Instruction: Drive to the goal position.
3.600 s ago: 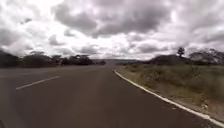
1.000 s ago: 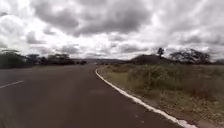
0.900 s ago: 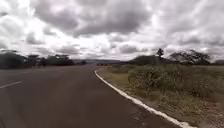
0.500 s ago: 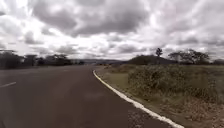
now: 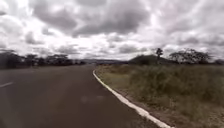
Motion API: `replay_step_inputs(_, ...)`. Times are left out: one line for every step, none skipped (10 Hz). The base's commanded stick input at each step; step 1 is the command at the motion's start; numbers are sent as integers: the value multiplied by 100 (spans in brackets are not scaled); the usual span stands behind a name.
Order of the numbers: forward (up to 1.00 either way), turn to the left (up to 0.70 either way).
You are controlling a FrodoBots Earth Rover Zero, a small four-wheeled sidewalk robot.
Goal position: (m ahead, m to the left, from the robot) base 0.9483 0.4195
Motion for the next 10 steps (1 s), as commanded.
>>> replay_step_inputs(45, 0)
replay_step_inputs(45, 0)
replay_step_inputs(45, 0)
replay_step_inputs(45, 0)
replay_step_inputs(45, 0)
replay_step_inputs(45, 0)
replay_step_inputs(45, 0)
replay_step_inputs(45, 0)
replay_step_inputs(45, 0)
replay_step_inputs(45, 10)
